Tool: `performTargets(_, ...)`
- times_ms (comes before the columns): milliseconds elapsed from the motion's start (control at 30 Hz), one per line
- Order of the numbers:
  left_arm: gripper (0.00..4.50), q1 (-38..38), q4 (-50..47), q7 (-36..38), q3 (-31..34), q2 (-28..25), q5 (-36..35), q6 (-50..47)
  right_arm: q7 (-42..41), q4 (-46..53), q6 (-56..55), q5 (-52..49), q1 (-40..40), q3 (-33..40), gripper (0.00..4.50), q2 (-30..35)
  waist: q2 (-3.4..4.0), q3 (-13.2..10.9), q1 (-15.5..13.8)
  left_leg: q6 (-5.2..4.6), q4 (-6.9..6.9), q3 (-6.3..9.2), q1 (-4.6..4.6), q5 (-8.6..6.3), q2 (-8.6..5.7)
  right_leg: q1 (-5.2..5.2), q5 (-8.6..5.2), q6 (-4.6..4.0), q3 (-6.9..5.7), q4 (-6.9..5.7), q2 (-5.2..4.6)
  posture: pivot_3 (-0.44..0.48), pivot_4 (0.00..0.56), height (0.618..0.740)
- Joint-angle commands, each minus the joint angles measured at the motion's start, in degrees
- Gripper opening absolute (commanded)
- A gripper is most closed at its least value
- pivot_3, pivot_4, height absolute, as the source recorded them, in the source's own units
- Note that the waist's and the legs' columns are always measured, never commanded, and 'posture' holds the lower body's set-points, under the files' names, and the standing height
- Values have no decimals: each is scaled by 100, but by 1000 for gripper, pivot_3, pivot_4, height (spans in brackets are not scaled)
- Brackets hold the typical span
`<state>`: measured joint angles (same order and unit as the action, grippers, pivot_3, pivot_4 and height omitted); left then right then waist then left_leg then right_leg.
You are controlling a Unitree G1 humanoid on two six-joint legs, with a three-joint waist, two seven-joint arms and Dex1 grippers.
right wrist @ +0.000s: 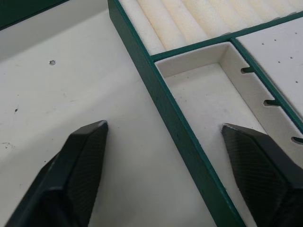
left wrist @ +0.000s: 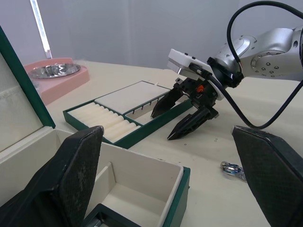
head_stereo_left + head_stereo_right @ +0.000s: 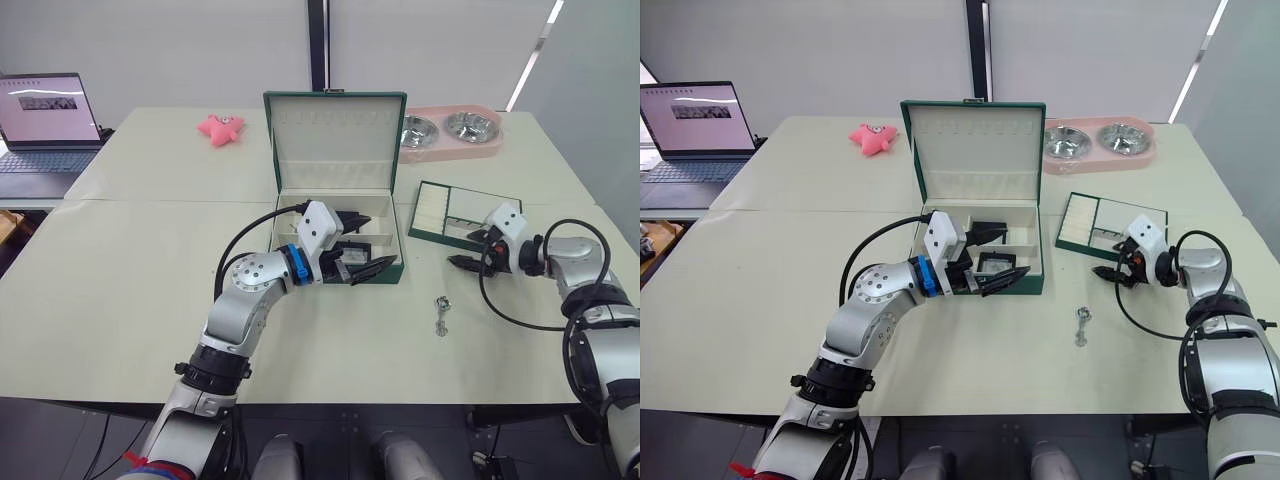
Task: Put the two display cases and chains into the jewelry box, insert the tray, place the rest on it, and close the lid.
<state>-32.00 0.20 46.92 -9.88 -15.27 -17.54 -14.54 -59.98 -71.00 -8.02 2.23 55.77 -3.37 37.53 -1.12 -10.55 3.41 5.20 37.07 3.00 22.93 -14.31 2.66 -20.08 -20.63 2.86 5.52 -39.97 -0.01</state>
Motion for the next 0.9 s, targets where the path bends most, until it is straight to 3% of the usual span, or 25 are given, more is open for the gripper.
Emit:
performTargets(33, 4500, -28, -115, 34, -33, 52, 4, 92, 25, -10, -53, 1, 167, 127, 2908, 15, 0, 0, 0, 0, 0, 0, 0, 0, 0, 0, 0, 0, 0, 0, 0, 0, 150, 740)
performTargets(167, 4500, -1, -152, 155, -52, 33, -68, 2, 52, -21, -49, 5, 166, 142, 1710, 8, 0, 0, 0, 0, 0, 0, 0, 0, 0, 0, 0, 0, 0, 0, 0, 0, 150, 740)
performTargets(433, 4500, -15, -161, 307, 24, 57, -186, -69, 76, -21, -45, -14, 146, 189, 26, 23, 0, 0, -7, 0, 0, 1, 0, 0, 0, 2, 0, 0, -1, 0, 0, 0, 150, 740)
performTargets(900, 4500, -42, -178, 372, 16, 89, -142, -103, 96, 23, -5, -94, 113, 361, 26, 65, 0, 0, -6, 0, 0, 1, 0, 0, 0, 1, 0, 0, -1, 0, 0, 0, 150, 740)
